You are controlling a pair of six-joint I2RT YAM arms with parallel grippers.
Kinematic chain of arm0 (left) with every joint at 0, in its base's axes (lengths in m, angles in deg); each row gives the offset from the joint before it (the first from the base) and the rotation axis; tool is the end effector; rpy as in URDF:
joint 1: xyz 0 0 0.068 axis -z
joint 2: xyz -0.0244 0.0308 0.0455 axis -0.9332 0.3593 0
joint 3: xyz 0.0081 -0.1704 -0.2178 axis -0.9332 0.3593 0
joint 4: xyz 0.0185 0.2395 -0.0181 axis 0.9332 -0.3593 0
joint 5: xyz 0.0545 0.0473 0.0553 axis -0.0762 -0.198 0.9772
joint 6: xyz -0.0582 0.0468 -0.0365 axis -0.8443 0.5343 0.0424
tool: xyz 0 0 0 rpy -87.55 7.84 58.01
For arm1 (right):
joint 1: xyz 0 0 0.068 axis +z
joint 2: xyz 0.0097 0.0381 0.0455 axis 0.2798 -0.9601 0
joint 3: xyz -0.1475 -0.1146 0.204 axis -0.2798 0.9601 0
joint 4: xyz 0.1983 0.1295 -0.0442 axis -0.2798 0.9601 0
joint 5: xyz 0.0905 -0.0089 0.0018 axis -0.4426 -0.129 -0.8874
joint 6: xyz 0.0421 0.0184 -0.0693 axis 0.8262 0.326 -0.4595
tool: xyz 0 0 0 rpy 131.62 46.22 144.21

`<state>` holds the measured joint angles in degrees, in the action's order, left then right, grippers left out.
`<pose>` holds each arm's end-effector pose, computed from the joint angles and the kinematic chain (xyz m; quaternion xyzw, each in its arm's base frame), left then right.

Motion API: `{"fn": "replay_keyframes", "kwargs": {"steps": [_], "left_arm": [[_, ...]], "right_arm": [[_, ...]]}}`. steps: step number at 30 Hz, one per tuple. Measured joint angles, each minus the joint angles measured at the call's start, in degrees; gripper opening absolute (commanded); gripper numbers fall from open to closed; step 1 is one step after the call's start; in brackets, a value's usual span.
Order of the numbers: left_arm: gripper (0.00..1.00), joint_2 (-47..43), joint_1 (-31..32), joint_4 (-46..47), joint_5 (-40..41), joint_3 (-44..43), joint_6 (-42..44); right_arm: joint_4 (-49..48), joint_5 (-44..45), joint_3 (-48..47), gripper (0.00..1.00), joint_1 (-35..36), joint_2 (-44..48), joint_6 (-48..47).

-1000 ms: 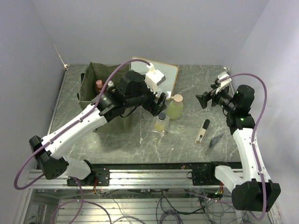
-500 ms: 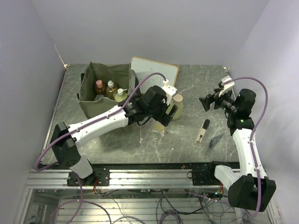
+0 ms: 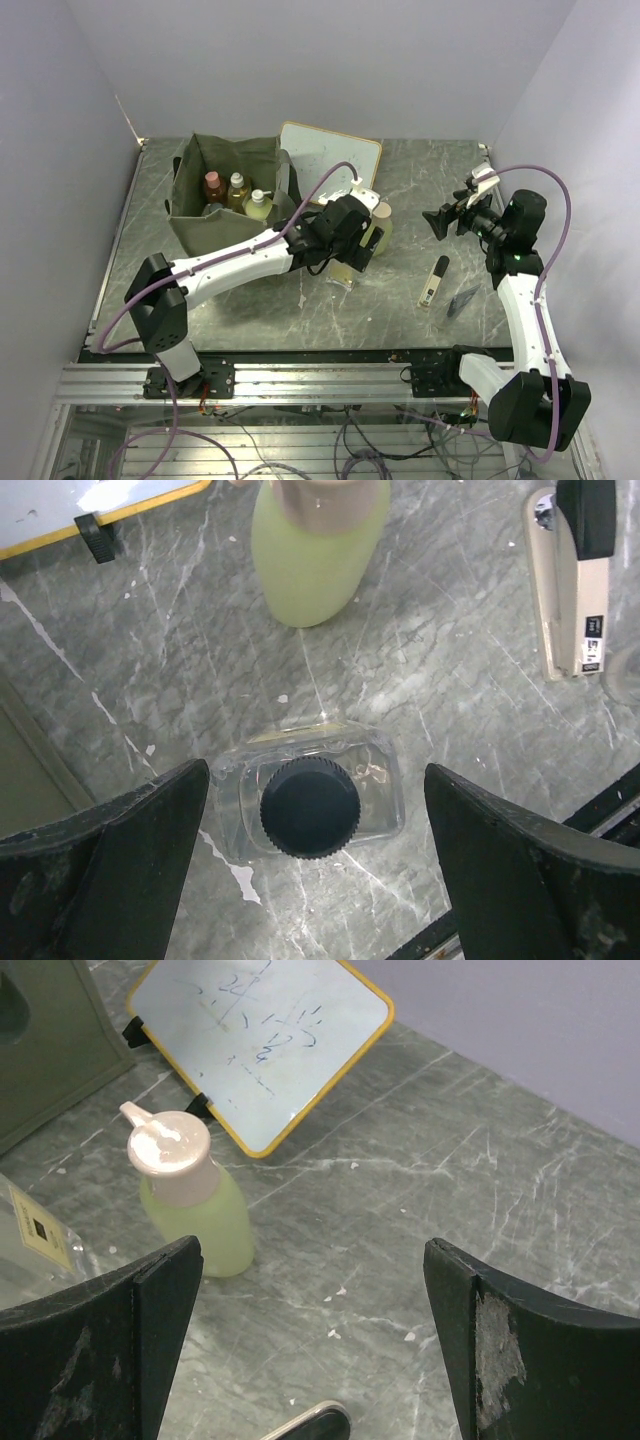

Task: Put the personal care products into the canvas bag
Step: Pick up the care product from the center of the board.

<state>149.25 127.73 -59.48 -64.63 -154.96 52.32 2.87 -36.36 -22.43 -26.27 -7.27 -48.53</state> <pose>0.2127 -0.3175 0.2896 0.2704 0.8653 -0.1664 0.3880 0.2330 0.0073 0.3207 -0.2474 0.7331 0.1467 0.6163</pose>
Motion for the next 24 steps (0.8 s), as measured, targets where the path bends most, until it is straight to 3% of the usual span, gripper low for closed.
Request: {"fn": "replay_keyframes", "kwargs": {"steps": [9,14,17,24], "left_arm": [[1.00,3.06,0.04,0.22,2.03,1.05,-1.51],[0.94,3.74,0.04,0.24,2.58,1.29,-1.79],[0.88,3.74,0.04,0.26,2.67,1.29,-1.95],[0.63,3.74,0.09,0.26,2.69,1.29,-1.90]], "right_arm": [[0.48,-1.66,0.00,0.92,-0.02,-0.13,-0.04],[0.83,-2.51,0.00,0.92,-0.04,-0.13,-0.07],[0.85,-3.10,0.00,0.92,-0.04,-0.13,-0.09],[1.60,-3.58,0.00,0.93,-0.04,-0.15,-0.35]]}}
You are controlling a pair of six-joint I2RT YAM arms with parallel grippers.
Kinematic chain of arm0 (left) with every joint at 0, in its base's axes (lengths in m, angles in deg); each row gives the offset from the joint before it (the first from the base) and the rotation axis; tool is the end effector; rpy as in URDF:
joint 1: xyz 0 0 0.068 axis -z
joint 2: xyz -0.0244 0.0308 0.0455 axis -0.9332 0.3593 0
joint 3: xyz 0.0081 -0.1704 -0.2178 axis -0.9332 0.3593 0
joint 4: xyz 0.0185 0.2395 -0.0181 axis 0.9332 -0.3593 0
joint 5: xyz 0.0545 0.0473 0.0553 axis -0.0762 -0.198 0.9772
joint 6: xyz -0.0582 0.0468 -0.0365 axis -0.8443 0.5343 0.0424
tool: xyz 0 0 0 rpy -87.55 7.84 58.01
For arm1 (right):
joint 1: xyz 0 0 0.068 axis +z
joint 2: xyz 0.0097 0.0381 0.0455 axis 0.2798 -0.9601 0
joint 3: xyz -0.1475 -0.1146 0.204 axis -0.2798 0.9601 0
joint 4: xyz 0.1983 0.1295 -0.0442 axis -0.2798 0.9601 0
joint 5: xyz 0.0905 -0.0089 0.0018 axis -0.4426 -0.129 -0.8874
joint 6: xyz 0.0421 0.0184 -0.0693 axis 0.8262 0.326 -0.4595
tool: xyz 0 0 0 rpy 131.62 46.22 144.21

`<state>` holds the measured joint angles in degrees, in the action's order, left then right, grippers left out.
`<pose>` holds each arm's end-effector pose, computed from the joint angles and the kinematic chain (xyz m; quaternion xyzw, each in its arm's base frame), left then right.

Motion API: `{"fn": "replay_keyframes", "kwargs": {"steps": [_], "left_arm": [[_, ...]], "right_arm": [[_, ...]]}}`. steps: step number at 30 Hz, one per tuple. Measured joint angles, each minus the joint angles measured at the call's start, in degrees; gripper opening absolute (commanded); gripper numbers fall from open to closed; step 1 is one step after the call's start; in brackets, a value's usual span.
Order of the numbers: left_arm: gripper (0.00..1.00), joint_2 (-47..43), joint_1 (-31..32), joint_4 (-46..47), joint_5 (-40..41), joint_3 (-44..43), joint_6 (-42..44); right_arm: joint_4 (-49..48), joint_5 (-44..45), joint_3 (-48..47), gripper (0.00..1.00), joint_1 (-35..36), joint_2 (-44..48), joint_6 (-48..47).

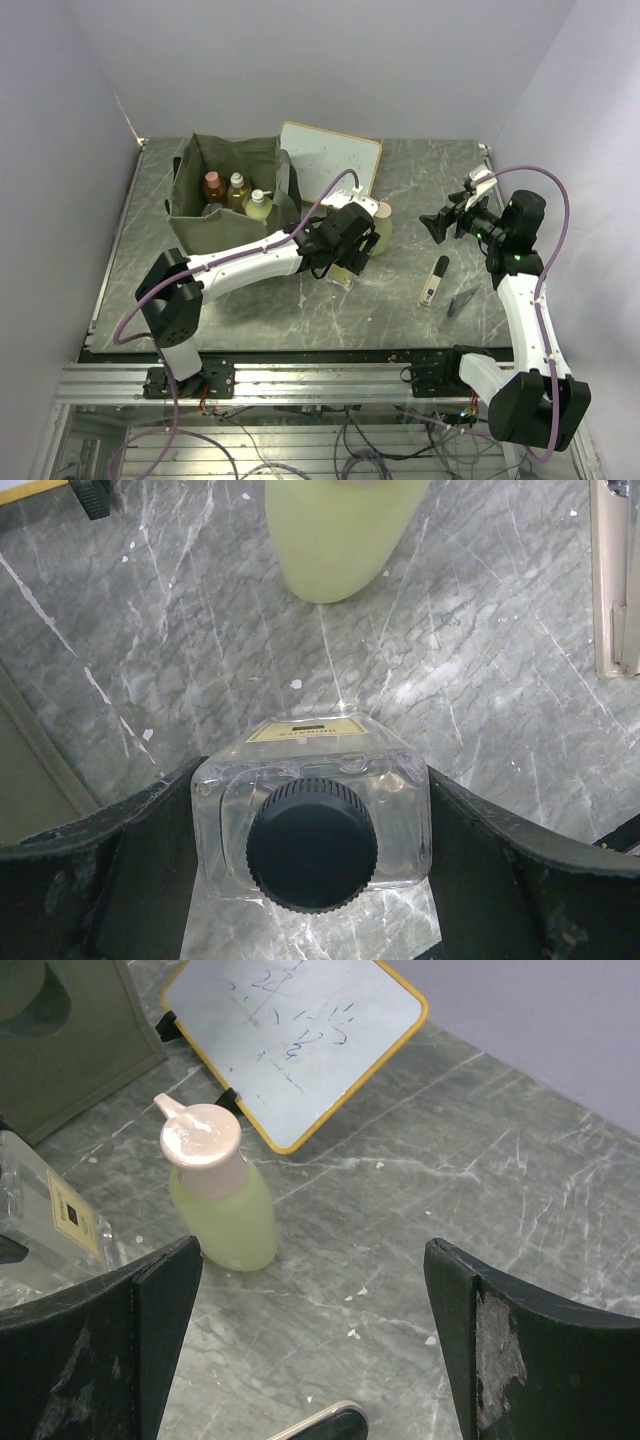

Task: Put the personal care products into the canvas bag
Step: Pick up the care product from the center of the board.

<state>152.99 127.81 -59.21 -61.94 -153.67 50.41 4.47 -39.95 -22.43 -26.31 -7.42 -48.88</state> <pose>0.2192 -0.3229 0.2593 0.2572 0.8833 -0.1301 0.3697 0.2302 0.0110 0.3176 -0.2624 0.7312 0.1747 0.6050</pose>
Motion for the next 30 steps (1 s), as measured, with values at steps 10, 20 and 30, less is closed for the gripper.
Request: {"fn": "replay_keyframes", "kwargs": {"steps": [10,20,30], "left_arm": [[0.10,-0.66,0.11,-0.39,-1.11,0.00,5.77],[0.07,-5.66,-0.46,-2.58,-1.86,-1.05,13.75],[0.07,-9.27,-5.99,-8.46,-9.11,-10.78,18.80]], "right_arm": [[0.96,-0.85,0.00,0.93,0.00,0.02,-0.42],[1.29,-1.07,0.00,0.93,0.02,0.02,-0.68],[1.44,-1.20,-0.02,0.93,0.13,0.00,-0.90]]}}
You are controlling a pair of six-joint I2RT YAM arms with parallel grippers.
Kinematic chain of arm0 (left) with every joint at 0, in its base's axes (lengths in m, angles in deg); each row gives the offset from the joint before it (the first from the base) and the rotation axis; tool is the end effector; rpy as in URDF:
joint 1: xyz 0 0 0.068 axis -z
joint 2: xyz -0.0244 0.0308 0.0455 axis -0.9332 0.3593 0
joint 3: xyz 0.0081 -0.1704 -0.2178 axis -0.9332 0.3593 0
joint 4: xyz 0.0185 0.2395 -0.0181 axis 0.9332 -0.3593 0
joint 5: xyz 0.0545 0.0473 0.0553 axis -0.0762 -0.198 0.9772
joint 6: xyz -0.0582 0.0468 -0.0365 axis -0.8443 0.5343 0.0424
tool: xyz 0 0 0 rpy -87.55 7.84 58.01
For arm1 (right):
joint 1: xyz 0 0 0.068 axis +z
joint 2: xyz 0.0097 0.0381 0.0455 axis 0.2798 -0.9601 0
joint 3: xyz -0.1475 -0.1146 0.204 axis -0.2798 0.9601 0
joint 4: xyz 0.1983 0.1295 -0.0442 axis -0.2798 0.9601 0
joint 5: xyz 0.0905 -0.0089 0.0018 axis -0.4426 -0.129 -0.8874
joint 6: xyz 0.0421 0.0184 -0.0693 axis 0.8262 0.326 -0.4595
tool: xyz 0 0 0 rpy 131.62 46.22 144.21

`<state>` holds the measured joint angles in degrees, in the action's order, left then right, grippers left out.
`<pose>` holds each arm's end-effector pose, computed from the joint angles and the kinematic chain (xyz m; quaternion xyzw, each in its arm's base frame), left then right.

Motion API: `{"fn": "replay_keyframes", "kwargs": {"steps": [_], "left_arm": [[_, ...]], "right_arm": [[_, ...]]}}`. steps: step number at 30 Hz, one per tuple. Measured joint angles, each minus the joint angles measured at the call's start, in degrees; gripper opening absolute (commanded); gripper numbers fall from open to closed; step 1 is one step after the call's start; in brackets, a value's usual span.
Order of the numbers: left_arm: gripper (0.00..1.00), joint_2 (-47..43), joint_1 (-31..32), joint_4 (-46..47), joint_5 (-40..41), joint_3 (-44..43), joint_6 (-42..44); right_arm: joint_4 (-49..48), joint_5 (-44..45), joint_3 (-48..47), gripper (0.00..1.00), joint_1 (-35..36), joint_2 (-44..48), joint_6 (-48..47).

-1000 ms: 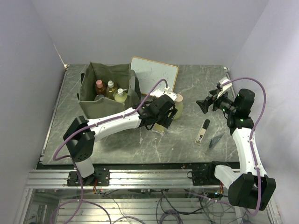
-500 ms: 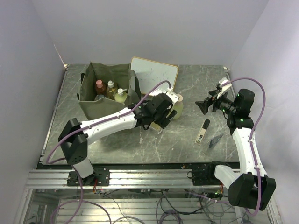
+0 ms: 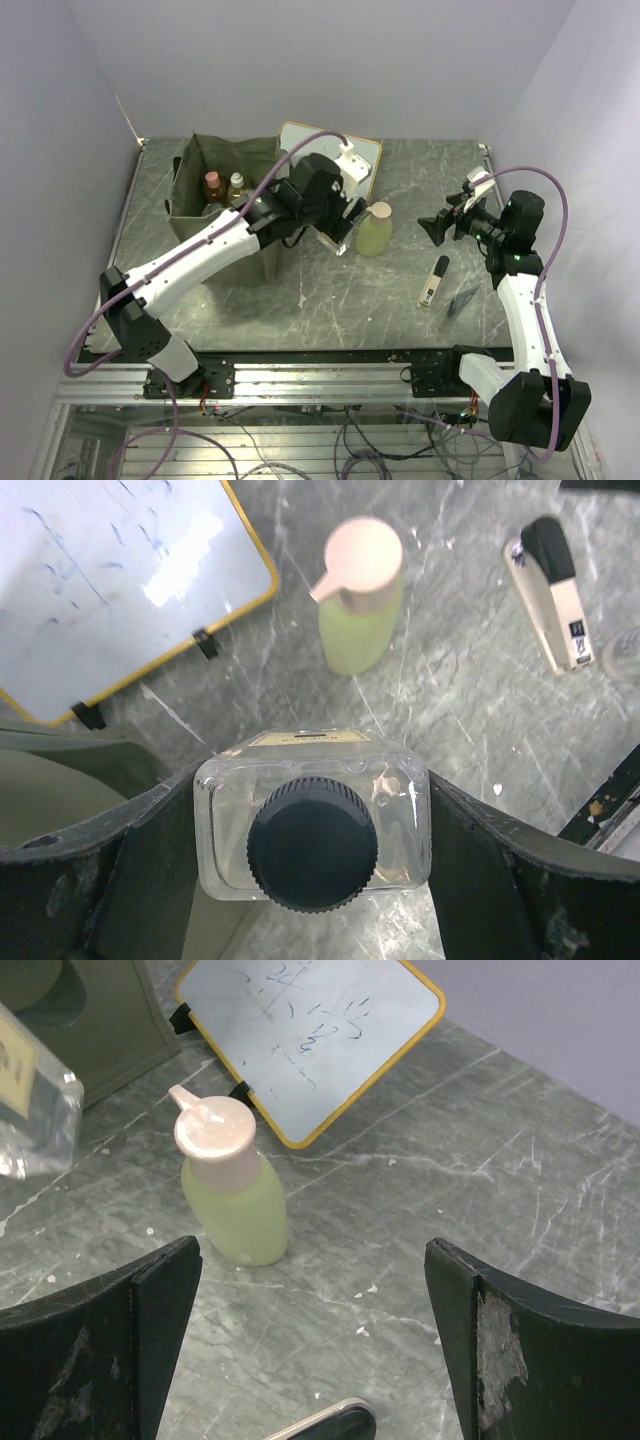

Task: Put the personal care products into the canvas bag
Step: Pick up the care product from the center of the board.

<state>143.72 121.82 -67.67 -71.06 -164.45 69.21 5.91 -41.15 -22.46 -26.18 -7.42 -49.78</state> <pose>0.2239 -0.2803 0.3629 0.3601 0.8078 -0.1585 0.4390 0.2285 0.0129 0.3152 -0.2710 0.7322 0.1836 0.5973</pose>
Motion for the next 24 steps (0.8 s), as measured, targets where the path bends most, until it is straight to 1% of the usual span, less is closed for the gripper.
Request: {"fn": "replay_keyframes", "kwargs": {"steps": [11,17,24], "left_arm": [[0.07,-4.57,-7.48,-6.78,-7.08,-15.56,3.17],[0.07,-5.01,-11.06,-9.33,-8.79,-23.63,3.10],[0.07,-7.26,-17.62,-10.99,-8.09,-26.34,2.19]], "right_arm": [[1.20,-0.28,-0.31,0.94,0.74,-0.11,-0.59],[1.31,-0.31,-0.72,0.94,1.01,-0.13,-0.98],[1.49,-0.35,-0.98,0.95,1.46,-0.63,-1.40]]}}
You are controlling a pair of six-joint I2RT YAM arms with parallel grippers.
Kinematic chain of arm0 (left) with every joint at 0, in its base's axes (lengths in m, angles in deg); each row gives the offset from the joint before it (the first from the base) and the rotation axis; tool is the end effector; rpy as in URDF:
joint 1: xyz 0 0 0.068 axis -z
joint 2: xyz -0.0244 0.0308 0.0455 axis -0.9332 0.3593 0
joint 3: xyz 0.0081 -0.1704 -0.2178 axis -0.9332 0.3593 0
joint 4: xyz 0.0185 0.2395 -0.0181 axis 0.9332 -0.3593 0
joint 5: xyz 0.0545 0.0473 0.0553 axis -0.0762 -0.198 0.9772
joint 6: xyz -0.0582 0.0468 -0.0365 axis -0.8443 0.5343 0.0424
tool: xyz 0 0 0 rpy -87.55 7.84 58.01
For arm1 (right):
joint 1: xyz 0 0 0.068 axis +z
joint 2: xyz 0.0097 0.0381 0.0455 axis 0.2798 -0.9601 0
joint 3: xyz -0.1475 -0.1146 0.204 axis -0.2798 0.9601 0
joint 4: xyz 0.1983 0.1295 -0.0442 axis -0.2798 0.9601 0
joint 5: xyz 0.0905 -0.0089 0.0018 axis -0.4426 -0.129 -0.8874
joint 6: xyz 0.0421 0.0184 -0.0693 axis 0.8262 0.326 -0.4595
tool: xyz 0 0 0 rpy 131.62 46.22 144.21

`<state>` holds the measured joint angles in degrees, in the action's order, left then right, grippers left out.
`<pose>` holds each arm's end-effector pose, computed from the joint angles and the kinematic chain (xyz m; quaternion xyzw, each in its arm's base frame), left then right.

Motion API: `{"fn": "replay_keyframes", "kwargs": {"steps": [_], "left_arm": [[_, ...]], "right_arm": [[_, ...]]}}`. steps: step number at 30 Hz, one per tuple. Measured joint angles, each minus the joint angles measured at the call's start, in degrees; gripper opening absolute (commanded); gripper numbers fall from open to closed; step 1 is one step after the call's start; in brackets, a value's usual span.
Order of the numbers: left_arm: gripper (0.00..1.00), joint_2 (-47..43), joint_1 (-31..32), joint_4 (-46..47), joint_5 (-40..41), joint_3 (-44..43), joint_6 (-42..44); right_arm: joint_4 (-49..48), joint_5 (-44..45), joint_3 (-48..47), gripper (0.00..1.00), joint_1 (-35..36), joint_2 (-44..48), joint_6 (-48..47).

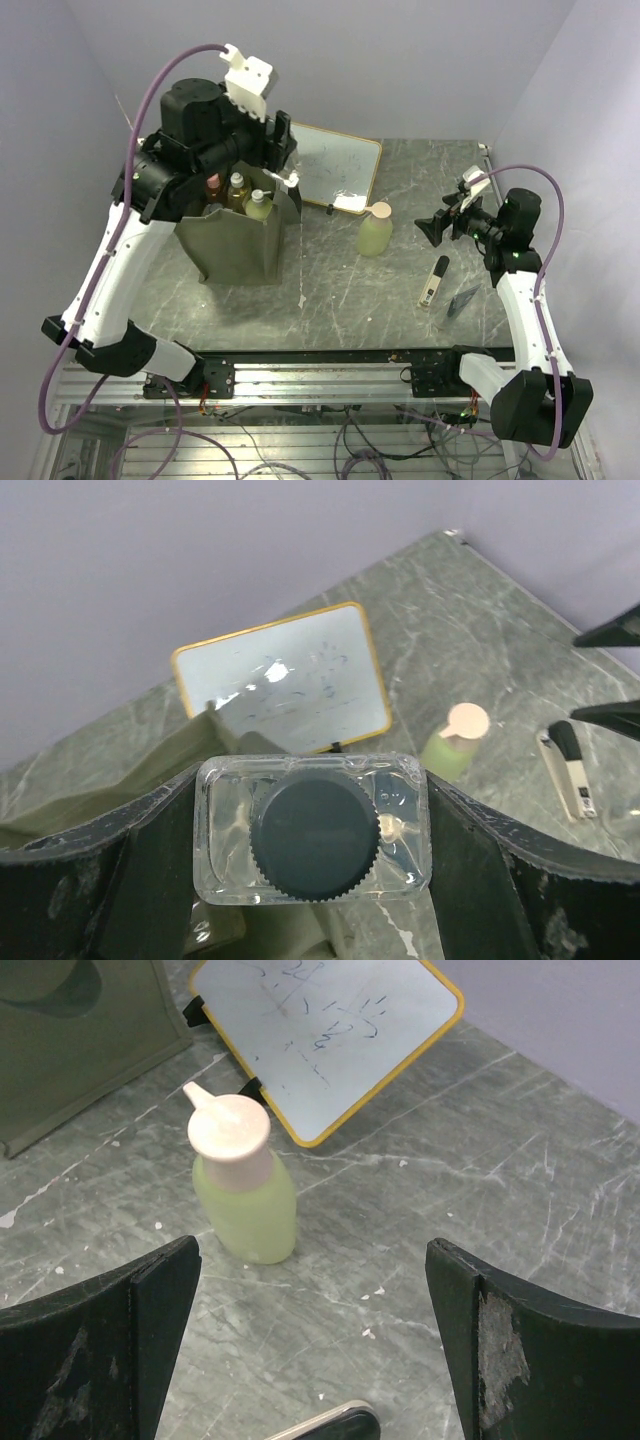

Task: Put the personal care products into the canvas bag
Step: Pick up the care product from the center of the board, then place the care product in the canvas bag.

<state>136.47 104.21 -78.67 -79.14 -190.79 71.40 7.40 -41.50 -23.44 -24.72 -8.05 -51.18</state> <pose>0.2244 -0.1597 0.5246 0.2472 0.7374 -0.1881 0.5998 0.2294 0.0189 0.3159 -0.2881 0.7296 0.1902 0.5903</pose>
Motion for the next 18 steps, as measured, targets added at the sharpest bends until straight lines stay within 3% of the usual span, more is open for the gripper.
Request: {"fn": "replay_keyframes", "kwargs": {"steps": [8,18], "left_arm": [[0.07,-3.26,-6.95,-1.11,4.87,0.76,-0.90],[0.07,-9.03,-9.22,-0.55,11.41,11.17,-1.07]], "right_arm": [[0.98,-0.11,-0.04,0.96,0.55,-0.66,-0.28],[2.12,-0.37,-0.66,0.97,1.42,-0.68,-0.96]]}}
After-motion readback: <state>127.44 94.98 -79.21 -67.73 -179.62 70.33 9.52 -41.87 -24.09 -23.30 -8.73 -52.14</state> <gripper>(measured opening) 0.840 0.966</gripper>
